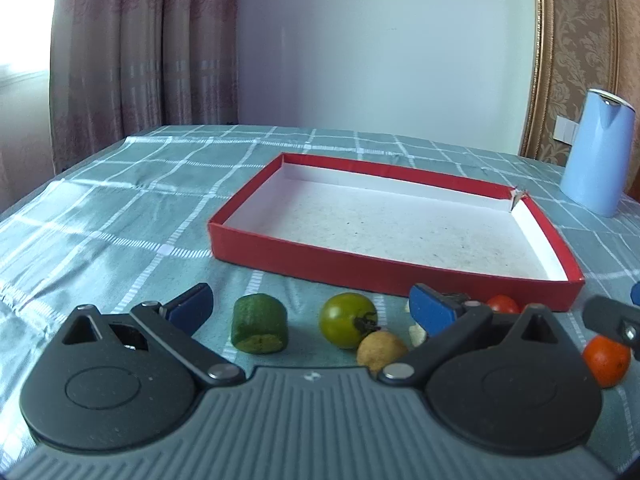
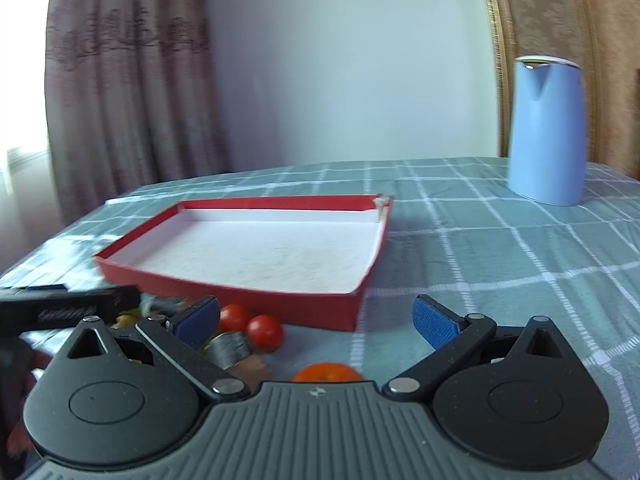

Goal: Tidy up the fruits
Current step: 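Move the right tool toward the orange beside the tray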

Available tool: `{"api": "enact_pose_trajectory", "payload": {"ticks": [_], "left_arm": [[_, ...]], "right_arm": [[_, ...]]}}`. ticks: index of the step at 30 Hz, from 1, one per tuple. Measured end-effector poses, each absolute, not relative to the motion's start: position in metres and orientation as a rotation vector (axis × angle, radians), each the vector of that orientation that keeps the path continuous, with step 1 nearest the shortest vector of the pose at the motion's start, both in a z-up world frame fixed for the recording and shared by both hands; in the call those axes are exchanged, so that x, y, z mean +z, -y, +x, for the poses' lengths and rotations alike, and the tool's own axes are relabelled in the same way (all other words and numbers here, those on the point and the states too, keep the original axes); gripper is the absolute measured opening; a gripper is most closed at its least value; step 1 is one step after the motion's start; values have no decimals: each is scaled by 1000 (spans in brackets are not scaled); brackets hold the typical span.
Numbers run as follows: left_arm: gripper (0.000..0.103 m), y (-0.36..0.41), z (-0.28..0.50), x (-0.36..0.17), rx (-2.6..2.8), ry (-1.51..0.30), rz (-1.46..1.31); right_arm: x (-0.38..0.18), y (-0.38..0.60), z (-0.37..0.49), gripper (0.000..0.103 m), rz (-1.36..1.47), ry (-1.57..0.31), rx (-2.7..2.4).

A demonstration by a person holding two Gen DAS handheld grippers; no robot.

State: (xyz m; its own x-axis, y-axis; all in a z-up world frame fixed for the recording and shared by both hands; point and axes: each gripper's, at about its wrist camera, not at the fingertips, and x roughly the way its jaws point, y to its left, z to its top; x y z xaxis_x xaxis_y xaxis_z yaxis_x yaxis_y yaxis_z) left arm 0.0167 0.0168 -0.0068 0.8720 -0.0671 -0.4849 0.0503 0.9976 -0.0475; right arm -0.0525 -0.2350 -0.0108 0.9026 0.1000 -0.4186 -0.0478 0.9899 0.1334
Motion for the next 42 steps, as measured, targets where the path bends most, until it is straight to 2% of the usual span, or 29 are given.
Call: {"api": "enact_pose_trajectory", "payload": {"ticks": [13,42], "left_arm": [[103,-15,19,-10,-76,-527,-27],[103,-19,20,-12,-87,-539,-20]], "right_arm": [[-23,250,-86,103,63,-490,93],[-30,246,-64,103,24,-592,40]]}}
